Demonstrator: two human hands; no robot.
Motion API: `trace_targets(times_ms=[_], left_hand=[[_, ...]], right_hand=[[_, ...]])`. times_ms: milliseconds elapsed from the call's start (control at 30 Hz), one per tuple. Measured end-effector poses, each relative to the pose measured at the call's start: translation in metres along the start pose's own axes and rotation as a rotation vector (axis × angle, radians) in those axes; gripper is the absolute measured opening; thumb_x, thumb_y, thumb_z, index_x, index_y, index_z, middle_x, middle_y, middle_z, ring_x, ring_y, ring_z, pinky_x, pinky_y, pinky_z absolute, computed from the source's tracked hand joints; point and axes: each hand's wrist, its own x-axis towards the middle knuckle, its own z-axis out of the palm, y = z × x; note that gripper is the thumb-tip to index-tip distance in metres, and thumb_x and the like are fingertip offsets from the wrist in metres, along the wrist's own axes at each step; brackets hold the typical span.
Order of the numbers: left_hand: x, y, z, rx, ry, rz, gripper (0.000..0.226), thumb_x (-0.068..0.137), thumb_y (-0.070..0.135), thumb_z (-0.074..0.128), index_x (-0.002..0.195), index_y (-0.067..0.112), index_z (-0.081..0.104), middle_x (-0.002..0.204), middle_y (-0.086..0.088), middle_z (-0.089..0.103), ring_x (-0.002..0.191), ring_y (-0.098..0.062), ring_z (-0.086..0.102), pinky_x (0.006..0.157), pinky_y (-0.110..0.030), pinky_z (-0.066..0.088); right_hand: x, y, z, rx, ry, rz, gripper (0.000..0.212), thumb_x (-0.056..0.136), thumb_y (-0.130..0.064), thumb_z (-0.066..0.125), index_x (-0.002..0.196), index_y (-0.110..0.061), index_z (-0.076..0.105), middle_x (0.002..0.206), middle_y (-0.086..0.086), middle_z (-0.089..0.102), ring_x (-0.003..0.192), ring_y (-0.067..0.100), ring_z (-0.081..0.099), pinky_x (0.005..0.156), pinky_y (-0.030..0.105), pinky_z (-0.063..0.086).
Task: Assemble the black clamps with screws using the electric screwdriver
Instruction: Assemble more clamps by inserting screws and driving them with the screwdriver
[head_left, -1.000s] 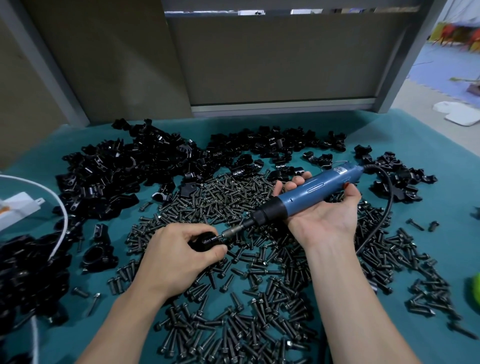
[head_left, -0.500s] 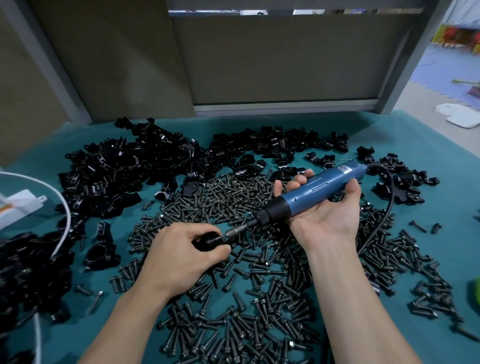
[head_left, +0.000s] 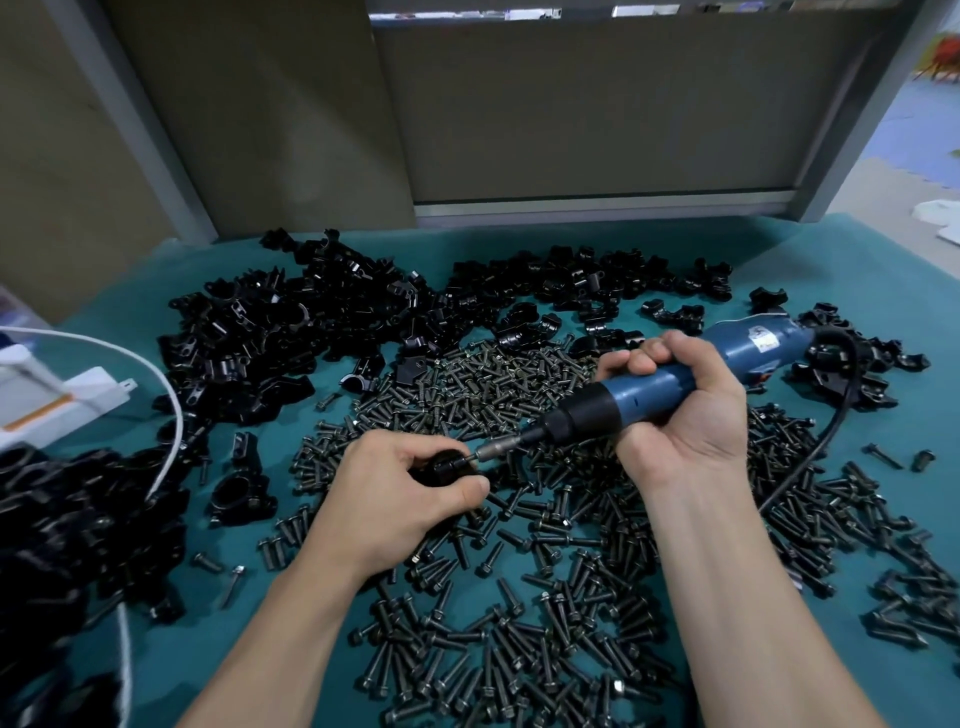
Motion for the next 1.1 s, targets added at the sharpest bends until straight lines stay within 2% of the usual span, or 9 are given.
trace_targets(times_ms=[67,100,200,300,467,633,767,900,1100], left_hand=[[0.0,-0.002,0.0,0.013,0.003,0.0,0.024,0.066,0.059,0.079,0.083,0.043,0.08,0.074,0.007,0.076,0.067,-0.018,0.071,0.066,-0.038,0.056],[-0.001,-0.003,0.0,0.032,0.006,-0.002,0.018,0.069,0.054,0.083,0.084,0.043,0.079,0.073,0.008,0.075,0.066,-0.017,0.07,0.066,-0.037,0.056],[-0.001,-0.005,0.0,0.106,0.016,-0.007,0.01,0.077,0.045,0.085,0.084,0.045,0.078,0.071,0.012,0.074,0.063,-0.012,0.069,0.062,-0.032,0.055],[-0.001,-0.005,0.001,0.164,0.035,0.006,0.008,0.077,0.047,0.082,0.083,0.046,0.076,0.069,0.016,0.072,0.061,-0.008,0.067,0.058,-0.025,0.052],[-0.001,-0.003,0.001,0.196,0.064,0.016,0.012,0.076,0.048,0.081,0.083,0.054,0.073,0.07,0.021,0.072,0.068,-0.006,0.069,0.062,-0.024,0.053],[-0.001,-0.003,0.003,0.229,0.072,0.031,0.02,0.075,0.048,0.083,0.087,0.059,0.071,0.068,0.027,0.071,0.066,0.0,0.068,0.062,-0.013,0.051],[-0.002,-0.005,0.003,0.225,0.07,0.021,0.017,0.075,0.049,0.082,0.085,0.057,0.072,0.069,0.024,0.072,0.067,-0.003,0.069,0.061,-0.02,0.053],[-0.002,-0.006,0.002,0.233,0.067,0.02,0.013,0.075,0.052,0.08,0.084,0.057,0.072,0.069,0.021,0.072,0.064,-0.006,0.069,0.058,-0.024,0.052],[-0.001,-0.007,0.002,0.237,0.059,0.013,0.012,0.077,0.051,0.082,0.084,0.055,0.073,0.068,0.019,0.072,0.062,-0.007,0.068,0.056,-0.024,0.051]], right_hand=[[-0.001,0.001,-0.001,0.003,-0.023,0.021,0.021,0.092,-0.011,0.065,0.072,-0.011,0.06,0.068,0.0,0.052,0.054,0.015,0.049,0.068,0.029,0.053],[-0.002,0.001,-0.001,0.012,-0.039,0.036,0.019,0.092,-0.023,0.068,0.08,-0.01,0.061,0.071,0.001,0.052,0.057,0.015,0.05,0.07,0.03,0.053],[-0.003,-0.001,-0.008,0.04,-0.11,0.093,0.058,0.092,-0.065,0.06,0.11,-0.01,0.059,0.082,0.004,0.054,0.068,0.019,0.051,0.082,0.036,0.049],[-0.003,-0.003,-0.013,0.033,-0.188,0.115,0.076,0.09,-0.08,0.045,0.123,-0.012,0.055,0.089,0.006,0.054,0.075,0.021,0.052,0.097,0.042,0.042],[-0.004,-0.007,-0.011,0.052,-0.237,0.12,0.09,0.084,-0.085,0.047,0.133,-0.011,0.059,0.093,0.009,0.055,0.081,0.025,0.053,0.106,0.045,0.039],[-0.003,-0.011,-0.01,0.037,-0.183,0.137,0.071,0.086,-0.075,0.054,0.117,-0.011,0.063,0.093,0.008,0.055,0.081,0.025,0.053,0.086,0.038,0.043],[-0.002,-0.01,-0.007,0.017,-0.091,0.122,0.069,0.089,-0.077,0.049,0.108,-0.011,0.061,0.091,0.009,0.056,0.077,0.025,0.054,0.08,0.037,0.047],[0.0,-0.007,-0.004,-0.023,-0.054,0.099,0.07,0.093,-0.078,0.044,0.111,-0.011,0.059,0.091,0.009,0.057,0.079,0.025,0.055,0.087,0.038,0.046],[-0.003,-0.008,-0.001,-0.04,-0.036,0.093,0.06,0.093,-0.067,0.053,0.113,-0.01,0.057,0.091,0.011,0.057,0.076,0.027,0.055,0.087,0.044,0.051]])
